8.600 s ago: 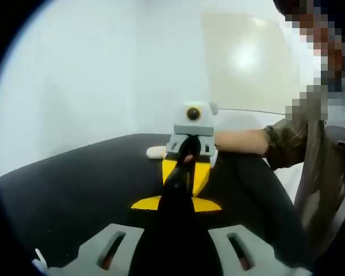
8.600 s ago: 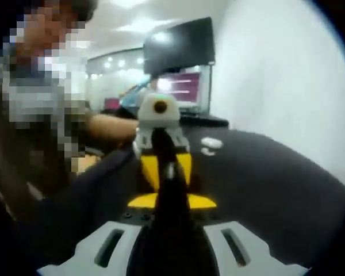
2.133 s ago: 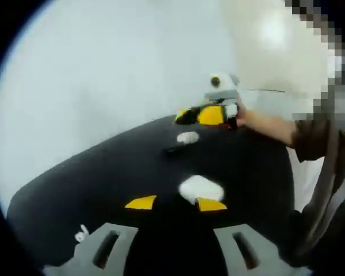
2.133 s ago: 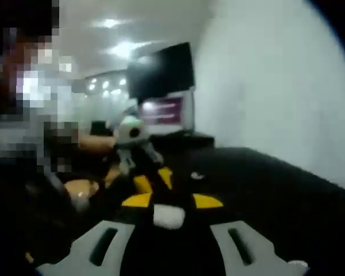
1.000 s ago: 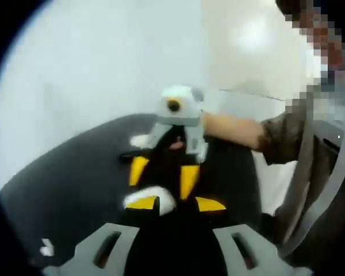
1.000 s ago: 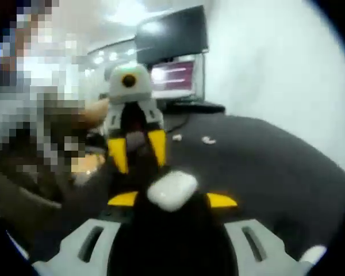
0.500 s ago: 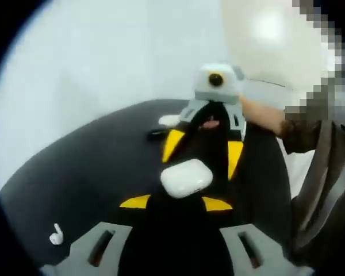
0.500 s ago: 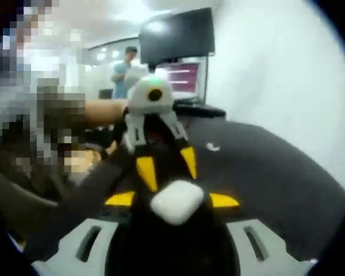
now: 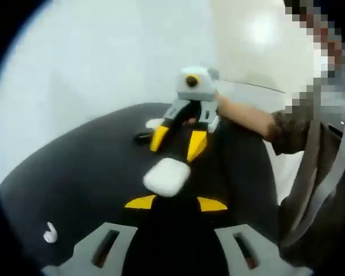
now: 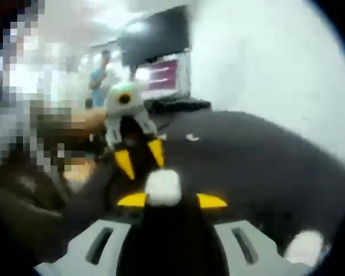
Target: Pick up three earphones and place each one into its charging case using tactile feedback, ensure that each earphone is properly inserted and securely positioned inside the case.
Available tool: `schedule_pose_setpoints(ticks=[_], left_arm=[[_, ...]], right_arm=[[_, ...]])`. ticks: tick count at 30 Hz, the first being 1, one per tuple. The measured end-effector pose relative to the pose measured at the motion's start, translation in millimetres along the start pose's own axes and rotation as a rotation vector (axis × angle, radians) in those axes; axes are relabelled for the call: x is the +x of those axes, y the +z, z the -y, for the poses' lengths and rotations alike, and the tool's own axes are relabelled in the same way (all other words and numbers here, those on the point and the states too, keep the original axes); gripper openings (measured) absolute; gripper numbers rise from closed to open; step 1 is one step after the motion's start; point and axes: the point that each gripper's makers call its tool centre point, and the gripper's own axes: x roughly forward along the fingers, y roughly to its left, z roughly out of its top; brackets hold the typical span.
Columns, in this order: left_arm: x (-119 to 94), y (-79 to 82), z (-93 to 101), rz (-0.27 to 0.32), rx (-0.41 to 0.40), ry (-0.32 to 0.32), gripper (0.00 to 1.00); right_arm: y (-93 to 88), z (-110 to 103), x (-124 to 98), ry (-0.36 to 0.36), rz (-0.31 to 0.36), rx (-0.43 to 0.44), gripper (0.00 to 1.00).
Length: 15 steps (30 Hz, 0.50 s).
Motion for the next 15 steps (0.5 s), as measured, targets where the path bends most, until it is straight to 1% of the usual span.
schedule_pose_setpoints(ticks=[1,2,3,4,5,6,7,8,9,10,11,12,13,15], left_arm=[[0.7,1.3,-4.9,-0.009,0.029,0.017,0.26],[2.4,2.5,-7.3,-0.017,0.038,0.019,0.28],[4.7,4.3,-8.7,-0.020,0.042,0.013,0.29],[7.1,5.6,-9.3,-0.024,0.049,-0.002,0.30],[10.3,6.2,-9.0,-0.030,0.049,-0.031,0.31],[12.4,7.3,-6.9,-0.026,0.035,-0.058,0.33],[14.3,9.7,-2.1,-0.010,-0.004,-0.099,0.35],[15.0,11.7,1.9,0.003,-0.045,-0.135,0.35],[15.5,12.6,2.9,0.010,-0.062,-0.153,0.35],[15.6,11.3,0.8,0.004,-0.062,-0.147,0.36],[16.5,9.1,-2.2,-0.004,-0.046,-0.136,0.37],[15.7,4.2,-7.1,-0.031,-0.028,-0.121,0.37],[15.3,1.7,-8.8,-0.042,-0.025,-0.124,0.36],[13.9,-0.8,-13.0,-0.048,-0.046,-0.134,0.38]], right_arm=[[1.0,-1.5,2.1,0.014,0.012,0.037,0.32],[-1.9,-4.8,4.8,0.039,-0.001,0.075,0.32],[-5.6,-6.1,7.5,0.047,-0.018,0.065,0.32],[-8.3,-6.5,11.0,0.036,-0.028,0.030,0.34],[-12.2,-3.2,15.4,0.010,-0.045,-0.038,0.35],[-14.3,-4.2,19.9,0.005,-0.051,-0.064,0.37],[-15.0,-4.4,23.4,0.002,-0.049,-0.067,0.40],[-16.6,-4.5,27.7,-0.001,-0.050,-0.069,0.41],[-13.4,-4.9,30.5,0.007,-0.023,-0.060,0.40],[-12.5,-3.8,31.8,0.012,-0.019,-0.039,0.39],[-12.2,-3.3,31.3,0.009,-0.019,-0.037,0.35],[-12.5,-2.2,30.9,0.009,-0.023,-0.048,0.31],[-13.3,-0.4,32.6,0.000,-0.026,-0.083,0.31],[-11.1,-1.7,33.3,0.004,-0.025,-0.213,0.31]])
